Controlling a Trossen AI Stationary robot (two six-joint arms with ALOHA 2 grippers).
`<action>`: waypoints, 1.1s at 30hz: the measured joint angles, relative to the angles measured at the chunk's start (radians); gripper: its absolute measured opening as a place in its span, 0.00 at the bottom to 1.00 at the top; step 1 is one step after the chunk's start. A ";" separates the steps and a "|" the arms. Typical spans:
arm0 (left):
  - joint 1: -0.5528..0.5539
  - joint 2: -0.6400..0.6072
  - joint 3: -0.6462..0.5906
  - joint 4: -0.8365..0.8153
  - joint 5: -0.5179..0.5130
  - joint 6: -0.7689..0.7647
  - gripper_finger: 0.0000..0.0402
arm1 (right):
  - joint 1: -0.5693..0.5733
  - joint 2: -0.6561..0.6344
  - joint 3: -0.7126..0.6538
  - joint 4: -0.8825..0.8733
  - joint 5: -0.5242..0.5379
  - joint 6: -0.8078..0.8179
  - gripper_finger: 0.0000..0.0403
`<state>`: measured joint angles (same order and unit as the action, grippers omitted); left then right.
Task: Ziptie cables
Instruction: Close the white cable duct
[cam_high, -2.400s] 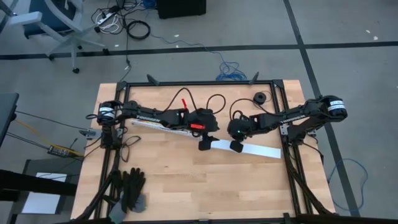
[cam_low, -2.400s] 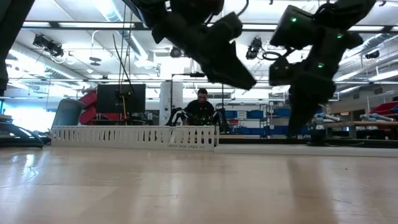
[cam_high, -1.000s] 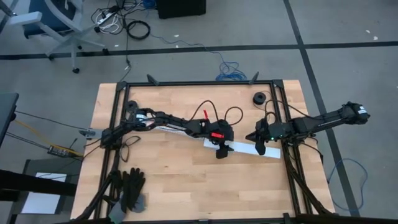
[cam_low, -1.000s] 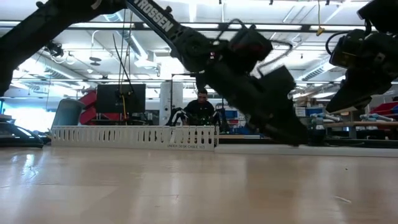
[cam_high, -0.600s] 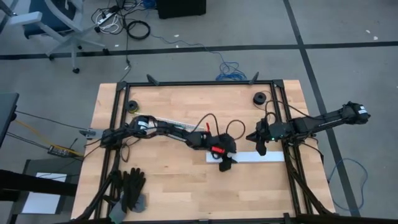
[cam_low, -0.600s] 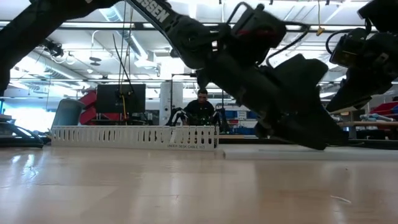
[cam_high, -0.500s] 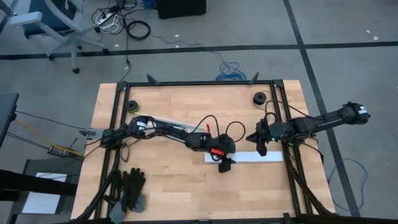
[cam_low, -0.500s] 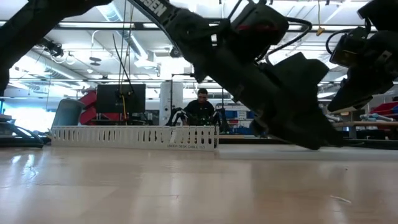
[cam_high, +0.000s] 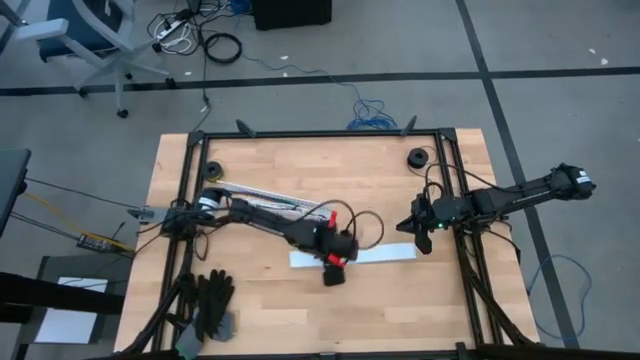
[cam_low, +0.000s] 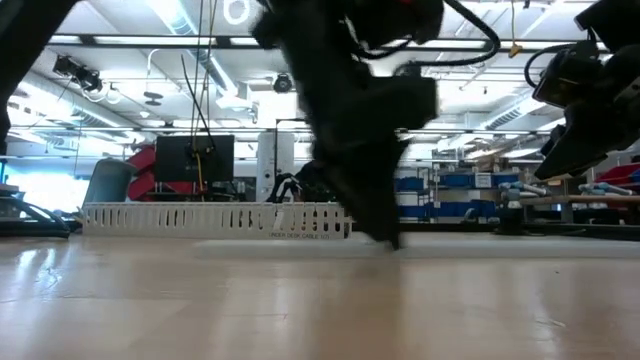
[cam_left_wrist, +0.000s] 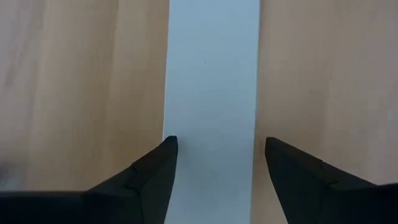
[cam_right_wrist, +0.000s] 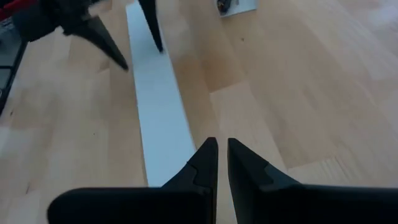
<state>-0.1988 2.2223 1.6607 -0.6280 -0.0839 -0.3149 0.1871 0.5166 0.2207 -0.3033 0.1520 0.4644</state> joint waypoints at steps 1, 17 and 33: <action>-0.015 -0.010 -0.002 -0.055 -0.036 -0.006 0.55 | 0.000 0.000 0.000 0.001 0.000 -0.005 0.05; -0.189 -0.348 -0.426 -0.173 -0.144 -0.249 0.48 | 0.000 0.000 0.000 0.113 -0.024 -0.041 0.05; -0.125 -0.624 -0.839 0.633 -0.230 -0.134 0.42 | -0.065 0.326 0.099 0.415 -0.007 -0.040 0.01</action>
<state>-0.3236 1.5985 0.8216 0.0052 -0.3143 -0.4489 0.1216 0.8427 0.3194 0.1115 0.1452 0.4245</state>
